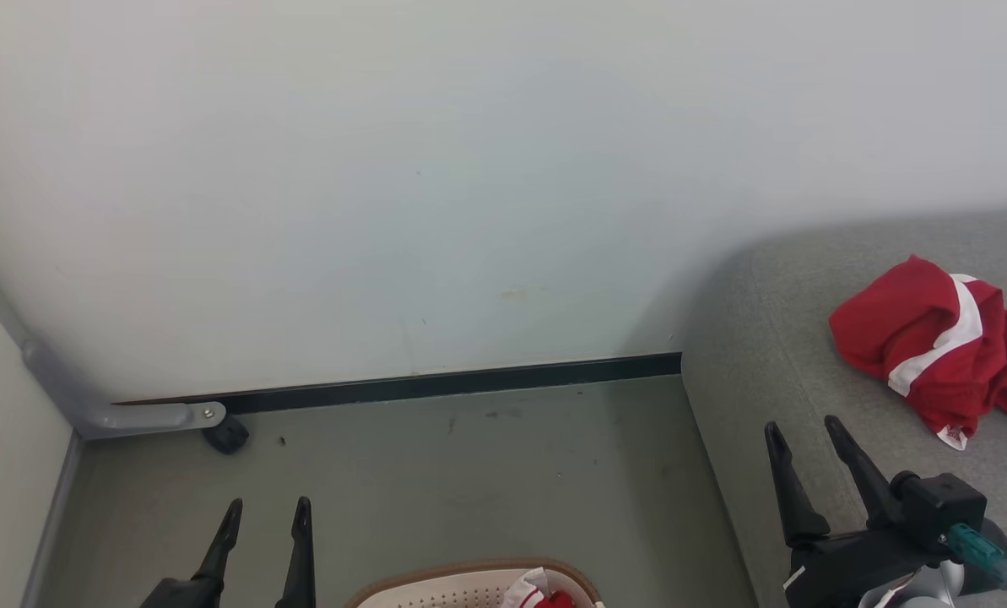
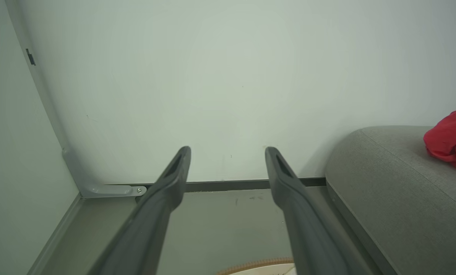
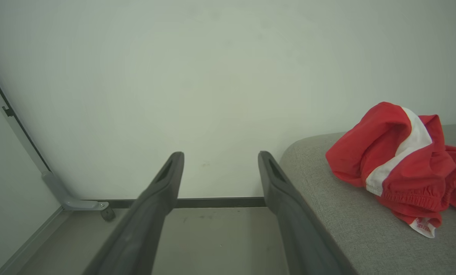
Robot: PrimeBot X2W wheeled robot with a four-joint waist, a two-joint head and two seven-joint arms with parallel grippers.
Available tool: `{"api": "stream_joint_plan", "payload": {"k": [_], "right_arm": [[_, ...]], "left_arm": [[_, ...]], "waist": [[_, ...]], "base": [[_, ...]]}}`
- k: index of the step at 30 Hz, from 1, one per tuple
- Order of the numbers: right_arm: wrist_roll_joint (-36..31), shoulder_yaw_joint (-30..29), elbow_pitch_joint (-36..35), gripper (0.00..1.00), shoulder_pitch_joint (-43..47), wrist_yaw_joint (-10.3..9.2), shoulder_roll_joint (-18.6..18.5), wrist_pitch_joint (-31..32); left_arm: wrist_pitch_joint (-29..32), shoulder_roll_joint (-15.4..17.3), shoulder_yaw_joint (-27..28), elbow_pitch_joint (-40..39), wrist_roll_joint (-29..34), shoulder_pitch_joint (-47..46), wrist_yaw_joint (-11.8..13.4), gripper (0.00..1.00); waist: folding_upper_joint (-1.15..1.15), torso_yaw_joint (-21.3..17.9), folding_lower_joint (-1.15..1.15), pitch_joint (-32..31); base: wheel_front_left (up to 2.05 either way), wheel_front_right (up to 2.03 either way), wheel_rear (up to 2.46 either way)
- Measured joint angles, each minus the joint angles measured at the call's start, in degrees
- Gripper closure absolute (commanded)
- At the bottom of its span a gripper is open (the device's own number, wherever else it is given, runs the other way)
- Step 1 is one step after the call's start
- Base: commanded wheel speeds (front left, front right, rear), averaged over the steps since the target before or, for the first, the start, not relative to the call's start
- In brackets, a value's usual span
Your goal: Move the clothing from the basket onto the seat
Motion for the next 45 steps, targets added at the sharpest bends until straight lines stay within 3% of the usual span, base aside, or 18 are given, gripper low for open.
{"api": "stream_joint_plan", "payload": {"k": [14,45], "right_arm": [[-1.2,-2.6,-1.8,0.00,2.9,-0.59,0.6,0.0],[-3.7,-3.5,-2.9,0.00,3.6,-0.86,3.3,0.0]], "left_arm": [[0.0,-2.3,4.8,0.1,3.7,0.1,0.0,0.00],[0.5,-4.0,7.2,0.1,8.3,0.2,0.0,0.00]], "waist": [[0.01,-1.2,0.00,1.0],[0.01,-1.5,0.00,3.6]], "base": [[0.00,0.00,0.00],[0.00,0.00,0.00]]}}
